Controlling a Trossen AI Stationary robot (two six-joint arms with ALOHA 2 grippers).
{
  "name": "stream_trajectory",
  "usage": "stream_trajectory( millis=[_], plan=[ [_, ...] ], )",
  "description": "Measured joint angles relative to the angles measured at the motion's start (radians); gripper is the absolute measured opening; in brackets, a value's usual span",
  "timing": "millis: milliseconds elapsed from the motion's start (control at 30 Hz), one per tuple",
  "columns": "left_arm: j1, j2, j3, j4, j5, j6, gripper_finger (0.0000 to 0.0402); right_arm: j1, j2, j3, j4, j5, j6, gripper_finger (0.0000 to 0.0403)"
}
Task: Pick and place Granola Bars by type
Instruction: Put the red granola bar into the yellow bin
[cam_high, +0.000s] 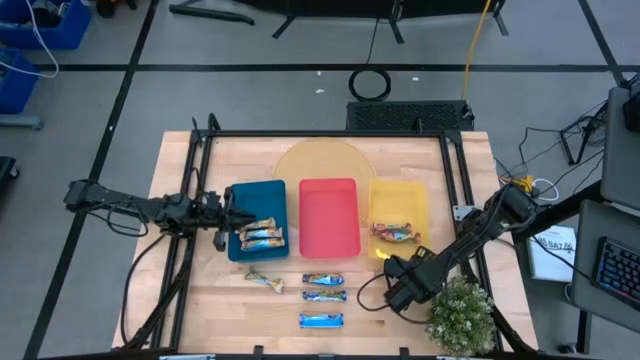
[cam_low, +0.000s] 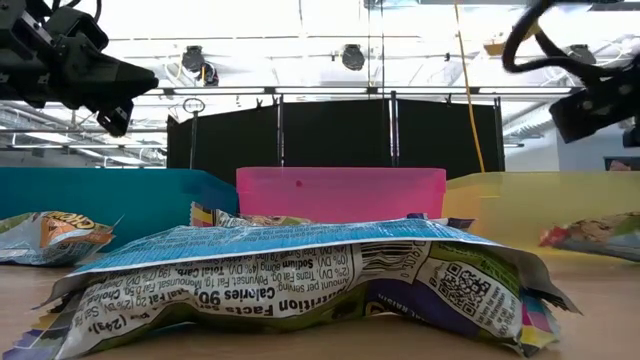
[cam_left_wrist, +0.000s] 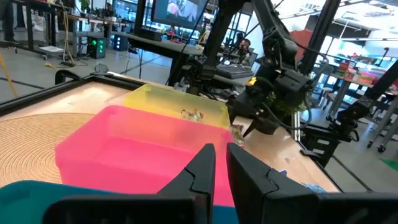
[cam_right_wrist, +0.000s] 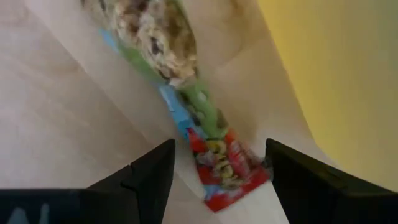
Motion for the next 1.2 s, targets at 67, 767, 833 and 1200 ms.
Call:
stream_trajectory(
  millis=[67, 767, 833, 1200],
  plan=[
    [0.0, 0.0, 0.0, 0.0, 0.0, 0.0, 0.0047, -0.002, -0.004, -0.021, 0.049, 0.0, -0.031, 0.0242],
    [0.0, 0.0, 0.0, -0.013, -0.001, 0.004, 0.0047, 0.007, -0.001, -0.031, 0.154, 0.054, -0.395, 0.0124],
    [0.0, 0.0, 0.0, -0.013, -0.001, 0.004, 0.0047, 0.008, -0.002, -0.031, 0.159, 0.052, -0.415, 0.0099],
    [0.0, 0.0, 0.0, -0.013, -0.002, 0.006, 0.0047, 0.006, -0.184, -0.034, 0.323, 0.012, -0.577, 0.0058]
  ],
)
